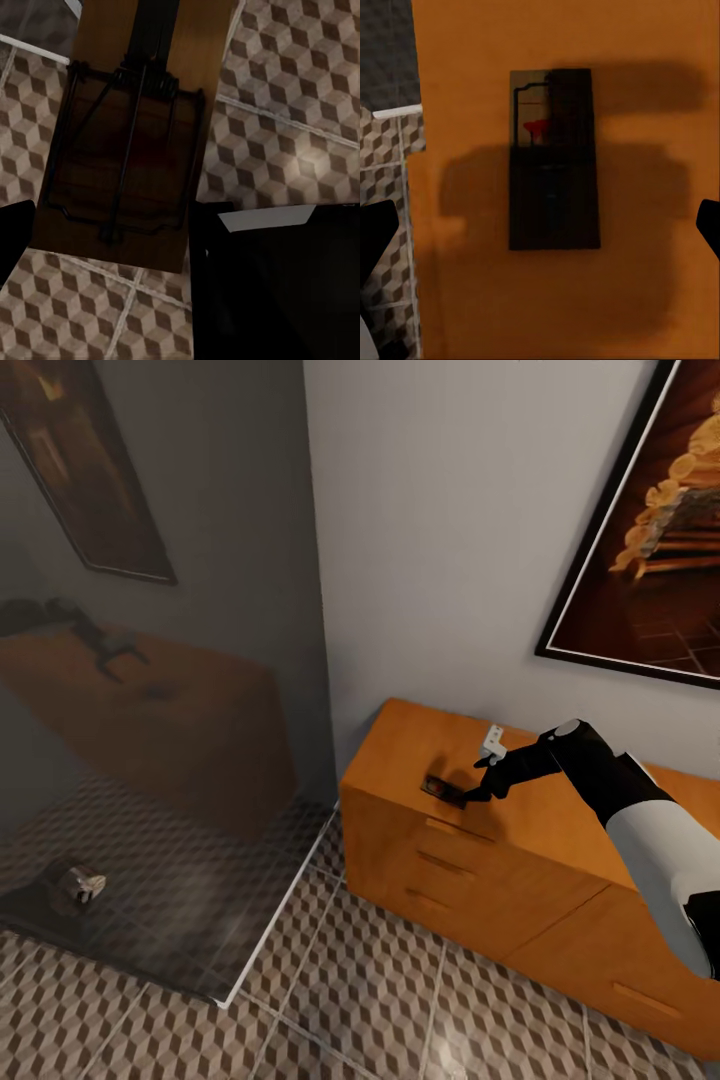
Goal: Take the four mousetraps from the cabinet in the bathroom and place them on the bathroom floor. Make sure all four end up on the same floor surface, and ensure that at least two of them are either under or directly next to the same bathroom sink.
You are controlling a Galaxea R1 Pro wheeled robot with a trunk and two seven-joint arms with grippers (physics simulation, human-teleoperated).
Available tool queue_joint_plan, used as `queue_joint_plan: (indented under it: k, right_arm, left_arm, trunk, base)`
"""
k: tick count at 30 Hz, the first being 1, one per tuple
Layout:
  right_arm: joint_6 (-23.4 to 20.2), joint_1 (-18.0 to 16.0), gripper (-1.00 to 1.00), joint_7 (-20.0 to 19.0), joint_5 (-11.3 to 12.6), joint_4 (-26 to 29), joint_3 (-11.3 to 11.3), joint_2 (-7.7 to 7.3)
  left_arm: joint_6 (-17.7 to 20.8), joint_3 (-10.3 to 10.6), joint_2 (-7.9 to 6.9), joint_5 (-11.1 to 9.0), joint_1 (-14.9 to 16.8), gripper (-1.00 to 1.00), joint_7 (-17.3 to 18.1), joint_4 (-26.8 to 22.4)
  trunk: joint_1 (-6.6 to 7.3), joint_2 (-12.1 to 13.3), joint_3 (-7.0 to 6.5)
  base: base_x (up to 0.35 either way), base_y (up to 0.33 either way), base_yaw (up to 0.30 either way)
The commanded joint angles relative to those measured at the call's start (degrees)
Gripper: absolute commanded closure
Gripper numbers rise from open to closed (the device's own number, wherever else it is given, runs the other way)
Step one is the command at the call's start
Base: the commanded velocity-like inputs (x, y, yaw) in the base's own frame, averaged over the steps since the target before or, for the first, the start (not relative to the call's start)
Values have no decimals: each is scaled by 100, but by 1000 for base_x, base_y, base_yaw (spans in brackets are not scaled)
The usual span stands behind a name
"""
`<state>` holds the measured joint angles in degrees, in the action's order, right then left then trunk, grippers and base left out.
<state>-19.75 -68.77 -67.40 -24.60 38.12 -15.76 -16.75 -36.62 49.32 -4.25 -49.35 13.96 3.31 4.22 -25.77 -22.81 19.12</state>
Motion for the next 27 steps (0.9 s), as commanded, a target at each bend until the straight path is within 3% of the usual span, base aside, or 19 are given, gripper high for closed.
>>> queue_joint_plan:
  k: [1, 20, 27]
  right_arm:
    - [-56, -5, -100, -17, -1, 6, -16, -4]
    - [-25, -5, -100, -19, -1, -99, 8, -38]
    - [188, -5, -100, -19, -1, -103, 264, -53]
  left_arm:
    - [-21, 42, 3, -39, 4, 100, 12, 14]
    - [-21, 42, 3, -39, -22, 100, 12, 13]
    - [-21, 43, 3, -39, -25, 100, 12, 13]
  trunk:
    - [-1, -11, 10]
    - [-1, -11, 10]
    - [-1, -11, 10]
  base:
    - [-145, 88, 0]
    - [-17, 11, 0]
    - [0, 0, 0]
